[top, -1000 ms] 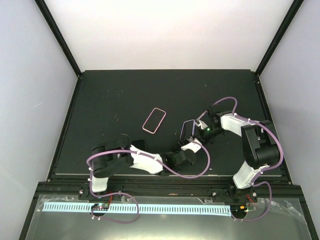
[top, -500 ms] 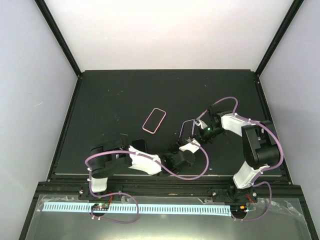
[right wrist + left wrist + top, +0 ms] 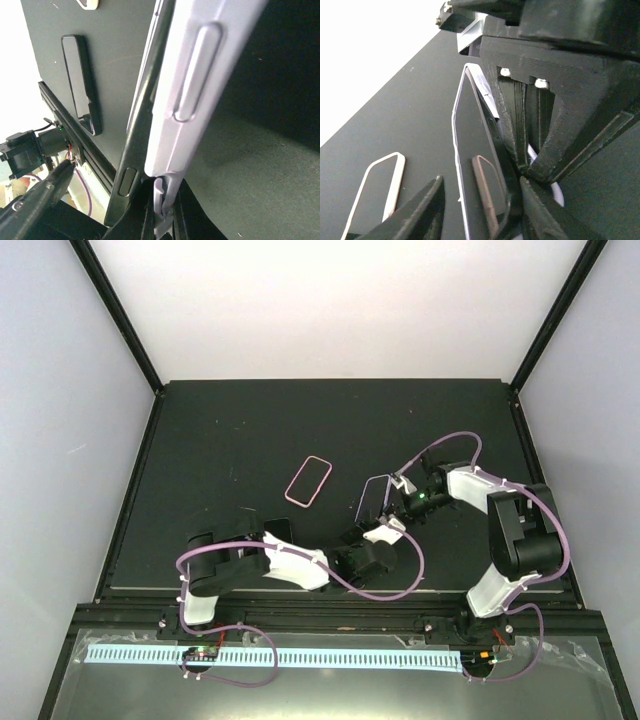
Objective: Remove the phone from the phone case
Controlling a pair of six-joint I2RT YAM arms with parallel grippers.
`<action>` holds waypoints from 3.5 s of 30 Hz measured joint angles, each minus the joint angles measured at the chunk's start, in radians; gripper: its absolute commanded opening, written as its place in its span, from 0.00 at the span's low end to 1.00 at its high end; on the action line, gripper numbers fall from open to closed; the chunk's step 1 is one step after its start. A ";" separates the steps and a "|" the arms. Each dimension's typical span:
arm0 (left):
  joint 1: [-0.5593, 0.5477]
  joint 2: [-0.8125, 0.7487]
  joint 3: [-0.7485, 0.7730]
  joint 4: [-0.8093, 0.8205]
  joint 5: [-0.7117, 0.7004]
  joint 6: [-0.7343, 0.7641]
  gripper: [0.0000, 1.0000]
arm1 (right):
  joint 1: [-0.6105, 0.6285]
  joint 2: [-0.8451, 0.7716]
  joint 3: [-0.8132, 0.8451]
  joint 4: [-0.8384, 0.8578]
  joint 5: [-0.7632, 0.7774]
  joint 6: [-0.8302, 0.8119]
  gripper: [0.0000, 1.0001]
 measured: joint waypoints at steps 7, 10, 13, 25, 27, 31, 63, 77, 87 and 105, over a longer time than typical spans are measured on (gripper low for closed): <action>-0.008 0.002 0.000 0.030 -0.018 0.003 0.18 | 0.001 -0.040 -0.006 0.017 -0.007 -0.012 0.01; -0.011 -0.023 -0.038 0.079 -0.014 0.011 0.14 | 0.009 -0.065 -0.010 0.026 0.006 -0.010 0.01; -0.012 -0.071 -0.107 0.142 -0.006 0.023 0.08 | 0.024 -0.078 -0.010 0.025 0.029 -0.008 0.01; -0.002 -0.239 -0.316 0.320 -0.063 0.042 0.01 | 0.008 -0.083 -0.021 0.027 0.285 -0.011 0.01; 0.001 -0.241 -0.331 0.329 -0.062 0.042 0.02 | 0.006 -0.083 -0.013 0.021 0.327 -0.016 0.01; 0.001 -0.254 -0.354 0.338 -0.056 0.040 0.02 | -0.021 -0.068 0.089 -0.047 0.385 -0.086 0.01; -0.005 -0.338 -0.442 0.409 0.038 0.025 0.01 | -0.445 0.678 1.159 -0.636 0.704 -0.546 0.76; 0.087 -0.241 -0.142 0.138 0.117 0.006 0.01 | -0.438 -0.399 0.293 -0.154 0.364 -0.402 0.76; 0.145 0.096 0.206 -0.014 -0.009 0.217 0.02 | -0.438 -0.489 0.069 -0.033 0.283 -0.333 0.75; 0.178 0.366 0.582 -0.435 -0.007 0.208 0.23 | -0.438 -0.456 0.069 0.018 0.256 -0.299 0.74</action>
